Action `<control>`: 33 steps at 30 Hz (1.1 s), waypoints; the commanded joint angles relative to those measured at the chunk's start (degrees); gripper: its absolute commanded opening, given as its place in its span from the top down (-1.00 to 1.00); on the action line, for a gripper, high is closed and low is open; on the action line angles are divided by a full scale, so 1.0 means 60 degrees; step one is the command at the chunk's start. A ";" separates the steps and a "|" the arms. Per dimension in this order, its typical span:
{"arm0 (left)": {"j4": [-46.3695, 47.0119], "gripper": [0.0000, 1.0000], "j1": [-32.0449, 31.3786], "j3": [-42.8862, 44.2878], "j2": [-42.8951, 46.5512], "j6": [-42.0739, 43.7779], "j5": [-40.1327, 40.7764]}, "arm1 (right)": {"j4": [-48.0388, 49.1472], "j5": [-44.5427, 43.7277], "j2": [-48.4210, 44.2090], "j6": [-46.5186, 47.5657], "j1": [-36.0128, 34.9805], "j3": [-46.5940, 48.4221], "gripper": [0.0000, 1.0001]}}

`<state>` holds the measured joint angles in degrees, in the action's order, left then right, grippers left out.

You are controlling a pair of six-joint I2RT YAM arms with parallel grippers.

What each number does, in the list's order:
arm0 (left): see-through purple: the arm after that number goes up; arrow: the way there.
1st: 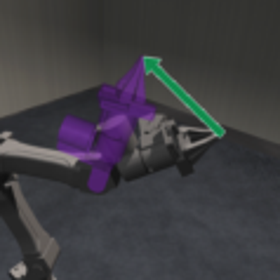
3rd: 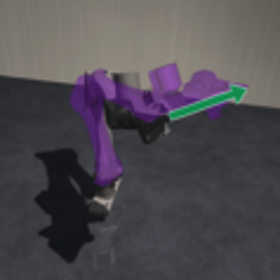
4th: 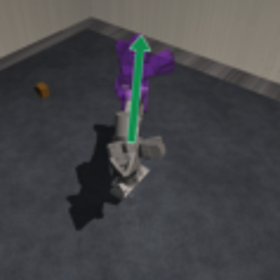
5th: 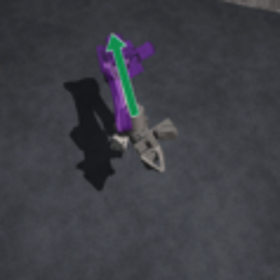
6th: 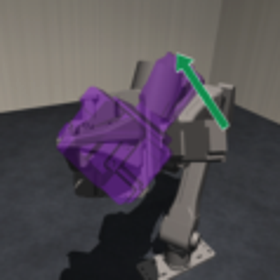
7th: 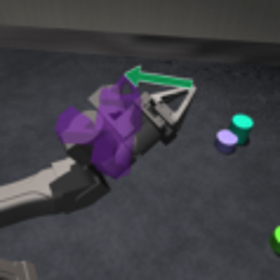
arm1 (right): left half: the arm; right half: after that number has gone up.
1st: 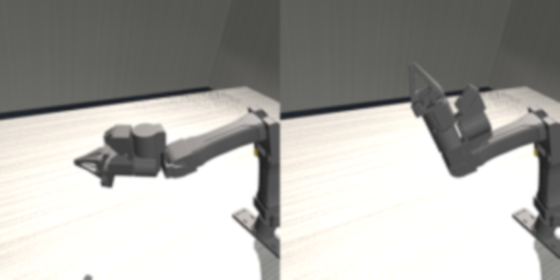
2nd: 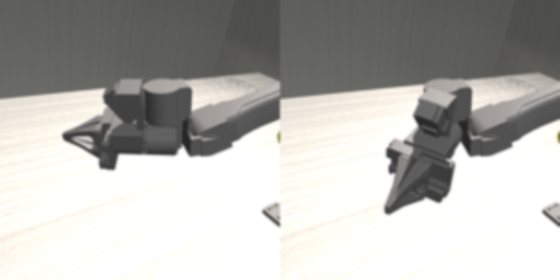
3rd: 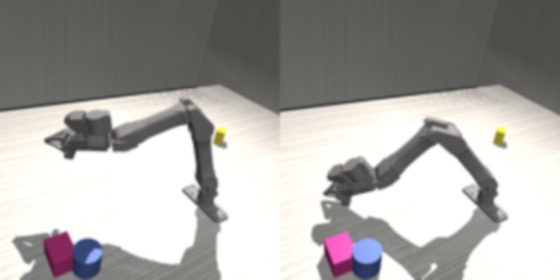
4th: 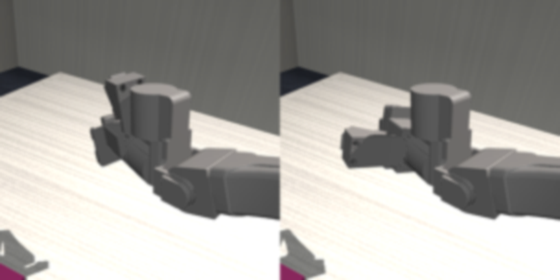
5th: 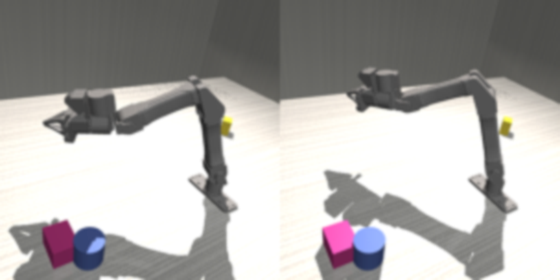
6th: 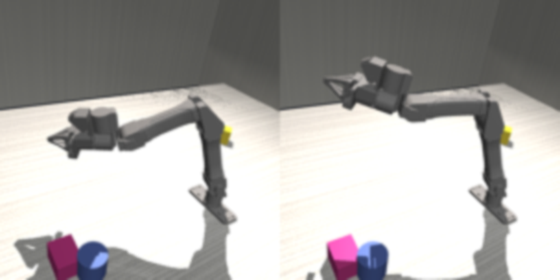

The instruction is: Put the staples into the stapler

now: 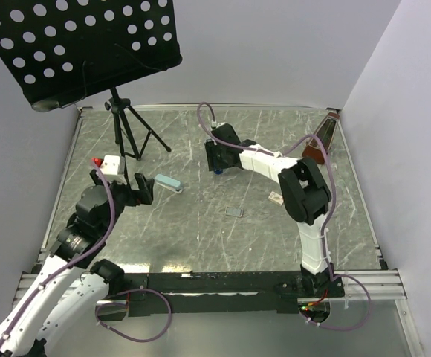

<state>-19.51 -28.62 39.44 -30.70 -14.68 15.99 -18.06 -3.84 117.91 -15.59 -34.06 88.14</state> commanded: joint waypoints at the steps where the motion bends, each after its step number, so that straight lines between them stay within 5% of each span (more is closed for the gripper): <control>1: 0.0409 -0.99 0.0039 -0.0113 -0.0201 0.0161 0.0220 | 0.0081 -0.0064 0.0343 0.0079 0.0096 0.0676 -0.22; 7: 0.0775 -0.99 0.0054 -0.0318 -0.0303 0.0307 -0.0101 | 0.0534 0.0112 0.0140 0.0372 0.0096 0.0341 0.41; 10: 0.0805 -0.99 0.0053 -0.0289 -0.0435 0.0351 -0.0335 | 0.1031 0.0564 -0.0825 0.0577 0.0038 -0.0799 0.85; 12: 0.0834 -0.99 0.0054 -0.0231 -0.0494 0.0395 -0.0511 | 0.1486 0.0842 -0.1835 0.0738 -0.0166 -0.1898 0.96; 22: 0.0981 -0.99 0.0127 -0.0318 0.0120 0.0658 -0.1229 | 0.1883 0.2187 -0.5643 0.2408 -0.2274 -0.5721 1.00; 33: 0.1537 -0.99 0.0142 -0.0904 0.0605 0.1933 -0.3951 | 0.1415 0.3994 -0.5735 0.4400 -0.2775 -0.6720 1.00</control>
<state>-13.87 -27.92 34.76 -26.57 -7.42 1.65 -11.51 15.73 83.94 4.34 -50.74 48.90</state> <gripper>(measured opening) 0.995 0.388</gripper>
